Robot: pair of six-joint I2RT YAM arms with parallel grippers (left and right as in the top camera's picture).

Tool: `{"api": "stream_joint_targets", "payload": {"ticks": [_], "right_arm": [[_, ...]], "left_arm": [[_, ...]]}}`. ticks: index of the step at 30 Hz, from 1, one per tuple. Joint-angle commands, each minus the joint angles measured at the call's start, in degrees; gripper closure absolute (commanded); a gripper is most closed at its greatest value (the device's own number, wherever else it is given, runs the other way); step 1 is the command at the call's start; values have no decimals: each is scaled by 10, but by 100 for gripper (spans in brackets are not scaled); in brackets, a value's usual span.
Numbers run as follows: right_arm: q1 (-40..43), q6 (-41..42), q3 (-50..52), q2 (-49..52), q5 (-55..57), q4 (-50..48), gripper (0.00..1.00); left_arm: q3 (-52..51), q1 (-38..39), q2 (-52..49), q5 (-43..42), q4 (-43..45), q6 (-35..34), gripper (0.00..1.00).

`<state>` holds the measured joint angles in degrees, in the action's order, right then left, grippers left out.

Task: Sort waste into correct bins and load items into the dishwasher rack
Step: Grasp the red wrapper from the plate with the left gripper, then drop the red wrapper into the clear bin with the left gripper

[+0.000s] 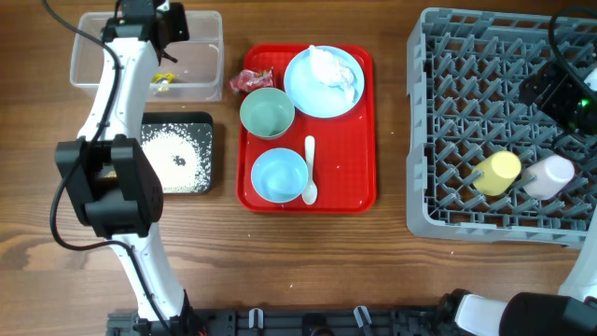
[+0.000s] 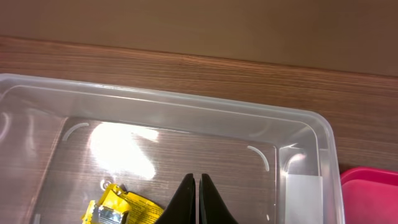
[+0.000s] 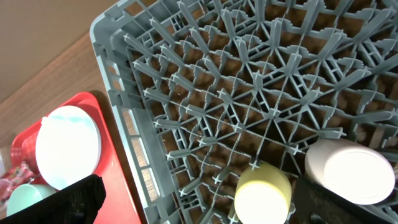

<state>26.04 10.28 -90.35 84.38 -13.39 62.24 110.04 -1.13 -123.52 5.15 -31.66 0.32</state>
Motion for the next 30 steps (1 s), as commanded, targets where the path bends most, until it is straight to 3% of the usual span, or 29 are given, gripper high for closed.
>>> {"api": "stream_joint_targets", "payload": {"ticks": [1, 3, 5, 8, 11, 13, 24, 26, 30], "right_arm": [[1, 2, 1, 6, 9, 2, 0], [1, 2, 1, 6, 9, 4, 0], [1, 2, 1, 6, 9, 6, 0], [1, 2, 1, 6, 10, 6, 0], [1, 2, 1, 6, 10, 5, 0], [1, 2, 1, 6, 10, 5, 0], [1, 2, 1, 7, 10, 3, 0], [1, 2, 1, 7, 10, 5, 0], [1, 2, 1, 7, 10, 4, 0]], "left_arm": [[5, 20, 5, -92, 1, -8, 82], [5, 51, 5, -129, -7, -5, 39], [5, 107, 5, -127, -36, 47, 25], [5, 166, -20, -38, -99, 68, 24], [5, 170, -59, -27, -153, 68, 25], [5, 170, -83, -26, -173, 70, 32], [6, 162, -84, -18, -110, 65, 27], [6, 158, -82, 7, -80, 10, 25], [5, 152, -84, 10, -66, 5, 32]]}}
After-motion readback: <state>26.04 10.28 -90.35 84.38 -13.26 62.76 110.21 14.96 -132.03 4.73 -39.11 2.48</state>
